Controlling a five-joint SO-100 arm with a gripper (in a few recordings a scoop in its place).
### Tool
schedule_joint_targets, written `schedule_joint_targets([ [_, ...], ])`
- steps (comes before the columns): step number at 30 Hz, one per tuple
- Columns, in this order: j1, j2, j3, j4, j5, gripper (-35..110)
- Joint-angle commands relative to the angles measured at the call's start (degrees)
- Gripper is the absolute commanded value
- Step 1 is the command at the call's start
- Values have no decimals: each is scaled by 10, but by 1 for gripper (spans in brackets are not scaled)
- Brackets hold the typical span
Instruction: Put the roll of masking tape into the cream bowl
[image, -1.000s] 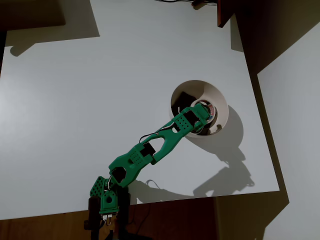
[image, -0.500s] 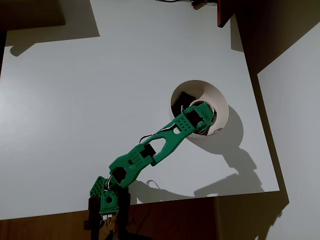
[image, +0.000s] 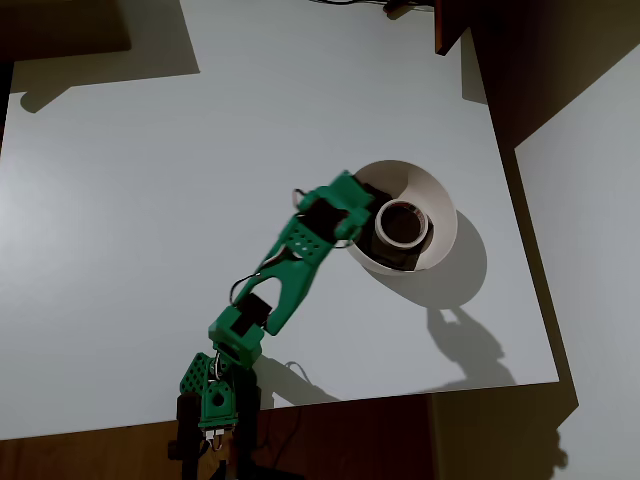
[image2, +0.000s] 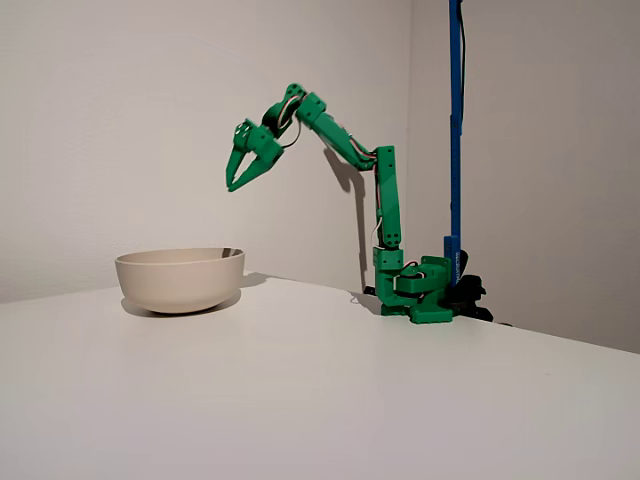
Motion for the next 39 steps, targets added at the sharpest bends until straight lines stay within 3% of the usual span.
schedule_joint_targets([
  [1, -75, 152, 33, 31, -2, -8],
  [14, -310, 474, 376, 8, -59, -8],
  [26, -388, 714, 762, -116, -110, -8],
  [39, -413, 930, 1035, -134, -128, -8],
])
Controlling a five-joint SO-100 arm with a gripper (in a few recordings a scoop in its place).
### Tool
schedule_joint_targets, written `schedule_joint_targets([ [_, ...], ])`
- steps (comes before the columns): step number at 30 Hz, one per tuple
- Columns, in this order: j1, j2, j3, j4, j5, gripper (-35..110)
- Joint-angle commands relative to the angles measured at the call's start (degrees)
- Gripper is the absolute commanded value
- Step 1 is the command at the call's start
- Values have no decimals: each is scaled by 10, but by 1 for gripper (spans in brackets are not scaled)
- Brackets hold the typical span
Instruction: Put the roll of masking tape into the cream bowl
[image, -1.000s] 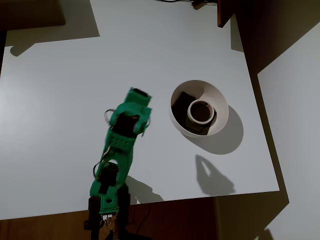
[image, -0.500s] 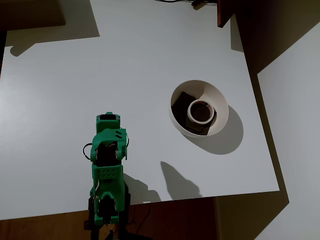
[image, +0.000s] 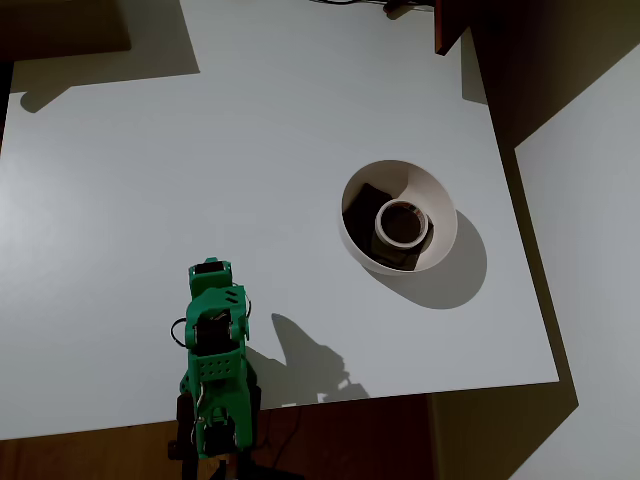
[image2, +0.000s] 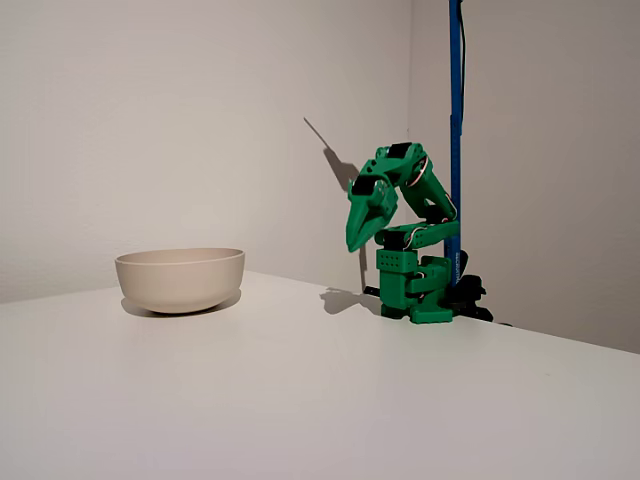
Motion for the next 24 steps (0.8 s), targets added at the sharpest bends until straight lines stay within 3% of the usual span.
schedule_joint_targets([
  [1, -11, 62, 56, -6, -11, -8],
  [24, -17, 98, 185, 15, -8, -8],
])
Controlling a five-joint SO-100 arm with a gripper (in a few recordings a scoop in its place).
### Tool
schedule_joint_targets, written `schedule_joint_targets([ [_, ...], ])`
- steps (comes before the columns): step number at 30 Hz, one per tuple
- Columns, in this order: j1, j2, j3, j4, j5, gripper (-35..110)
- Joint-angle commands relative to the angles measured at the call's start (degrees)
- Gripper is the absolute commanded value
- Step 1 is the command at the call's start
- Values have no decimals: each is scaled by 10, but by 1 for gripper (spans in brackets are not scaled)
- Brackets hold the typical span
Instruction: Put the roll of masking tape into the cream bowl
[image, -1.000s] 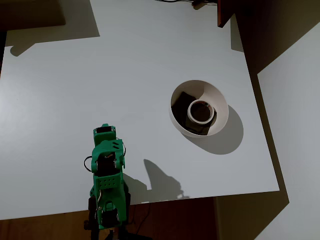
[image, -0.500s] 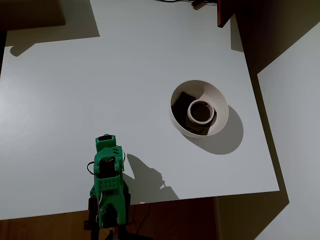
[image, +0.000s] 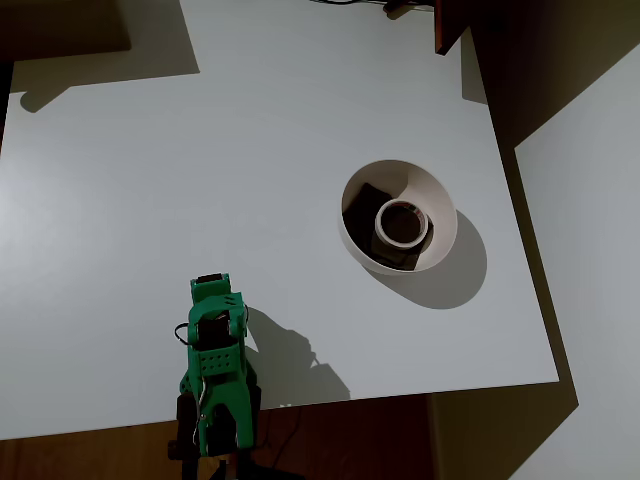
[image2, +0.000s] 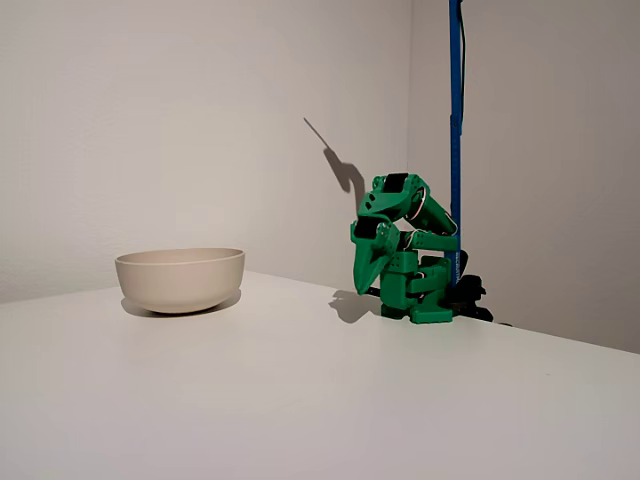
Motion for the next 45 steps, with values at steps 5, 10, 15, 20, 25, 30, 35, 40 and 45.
schedule_joint_targets([
  [5, -9, 5, 8, 5, -1, -8],
  [10, -8, 5, 9, -3, 4, -8],
  [15, 11, 5, 15, -28, 6, -8],
  [20, 11, 5, 18, -38, 12, -8],
  [25, 5, 5, 14, -18, 15, -8],
  [30, -20, 5, 10, 5, 0, -8],
  [35, -20, 5, 10, 5, 0, -8],
  [40, -18, 5, 10, 5, -11, -8],
  [45, -16, 5, 10, 4, -8, -2],
])
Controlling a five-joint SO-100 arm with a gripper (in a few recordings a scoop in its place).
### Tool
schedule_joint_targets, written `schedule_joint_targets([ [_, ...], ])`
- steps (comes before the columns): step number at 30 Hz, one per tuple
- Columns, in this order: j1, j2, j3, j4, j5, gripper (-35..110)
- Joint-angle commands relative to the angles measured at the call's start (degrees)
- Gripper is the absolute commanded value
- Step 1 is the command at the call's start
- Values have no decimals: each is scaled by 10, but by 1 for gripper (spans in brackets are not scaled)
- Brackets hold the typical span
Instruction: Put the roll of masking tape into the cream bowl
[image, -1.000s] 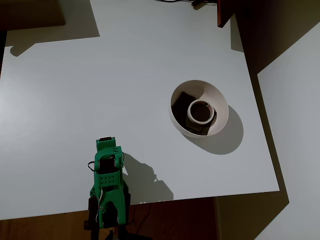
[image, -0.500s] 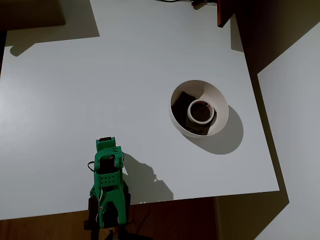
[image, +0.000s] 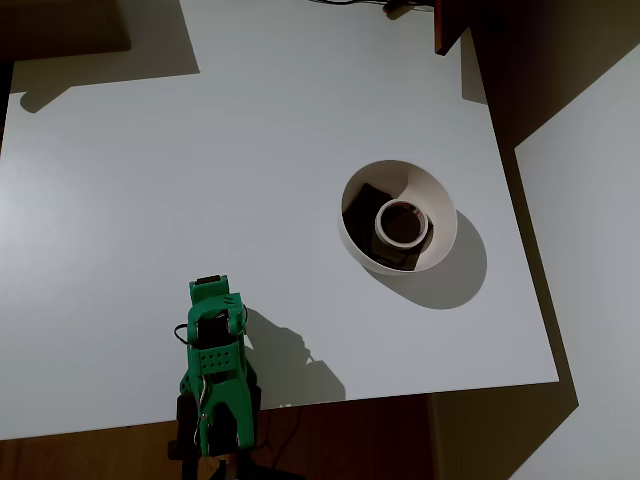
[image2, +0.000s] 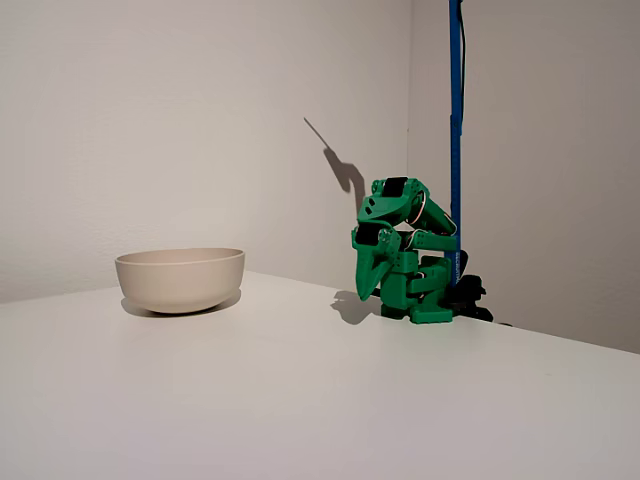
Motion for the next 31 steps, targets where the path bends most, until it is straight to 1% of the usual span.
schedule_joint_targets([
  [1, -4, 5, -7, 4, -7, -1],
  [4, -4, 5, -7, 4, -7, 4],
  [16, -4, 5, -7, 4, -7, -5],
  [31, -4, 5, -7, 4, -7, -8],
])
